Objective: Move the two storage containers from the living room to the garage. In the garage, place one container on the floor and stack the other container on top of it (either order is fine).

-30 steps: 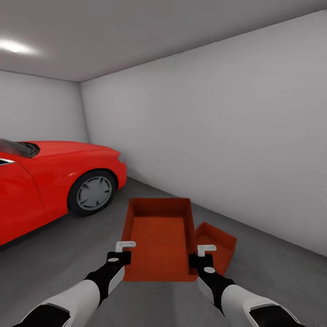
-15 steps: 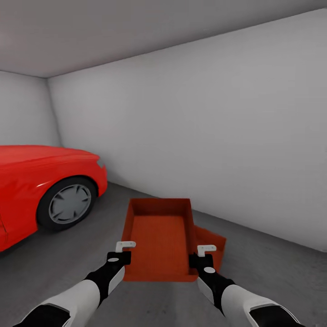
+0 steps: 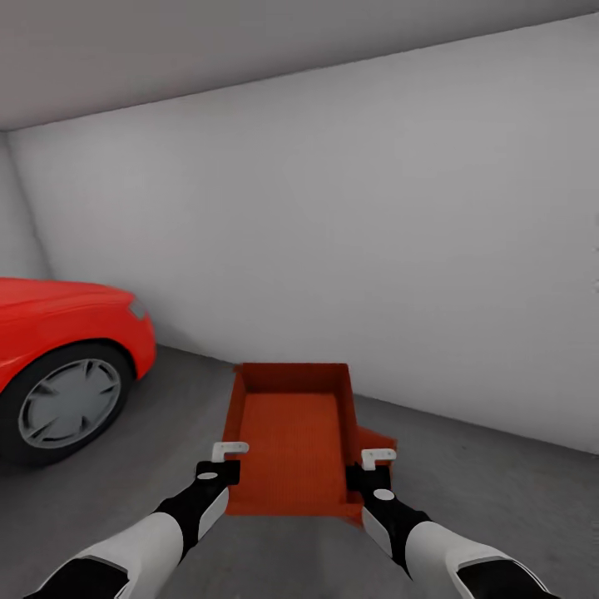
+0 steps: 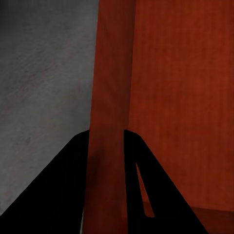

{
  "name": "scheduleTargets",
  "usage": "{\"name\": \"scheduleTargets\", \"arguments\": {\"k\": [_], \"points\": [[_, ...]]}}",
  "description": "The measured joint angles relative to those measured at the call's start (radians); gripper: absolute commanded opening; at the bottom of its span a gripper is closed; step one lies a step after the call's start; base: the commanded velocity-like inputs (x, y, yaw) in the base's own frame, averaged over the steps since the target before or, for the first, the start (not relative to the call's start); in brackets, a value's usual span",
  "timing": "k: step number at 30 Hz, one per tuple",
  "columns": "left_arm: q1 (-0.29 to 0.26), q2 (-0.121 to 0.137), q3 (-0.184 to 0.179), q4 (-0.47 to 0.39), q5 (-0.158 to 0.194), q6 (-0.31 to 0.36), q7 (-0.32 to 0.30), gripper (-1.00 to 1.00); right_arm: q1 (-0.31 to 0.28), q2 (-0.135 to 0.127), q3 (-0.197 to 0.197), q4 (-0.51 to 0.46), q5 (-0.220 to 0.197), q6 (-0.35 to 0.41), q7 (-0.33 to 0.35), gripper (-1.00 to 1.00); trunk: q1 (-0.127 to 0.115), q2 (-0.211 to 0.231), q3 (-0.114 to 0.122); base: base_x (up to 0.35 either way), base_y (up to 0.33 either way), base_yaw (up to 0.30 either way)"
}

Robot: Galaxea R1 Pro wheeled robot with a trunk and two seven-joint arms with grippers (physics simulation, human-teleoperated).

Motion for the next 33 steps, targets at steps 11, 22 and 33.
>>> {"name": "scheduleTargets", "arguments": {"k": [11, 22, 33], "points": [[0.000, 0.000, 0.000, -0.001, 0.000, 0.000, 0.000, -1.00, 0.000, 0.000, 0.000, -0.001, 0.000, 0.000, 0.000, -1.00, 0.000, 0.000, 0.000, 0.304, 0.190, -0.286], [0.000, 0.000, 0.000, -0.001, 0.000, 0.000, 0.000, -1.00, 0.000, 0.000, 0.000, -0.001, 0.000, 0.000, 0.000, -1.00, 0.000, 0.000, 0.000, 0.304, 0.191, -0.286], [0.000, 0.000, 0.000, -0.001, 0.000, -0.001, 0.000, -1.00, 0.000, 0.000, 0.000, -0.002, 0.001, -0.001, 0.000, -1.00, 0.000, 0.000, 0.000, 0.304, 0.191, -0.286]]}}
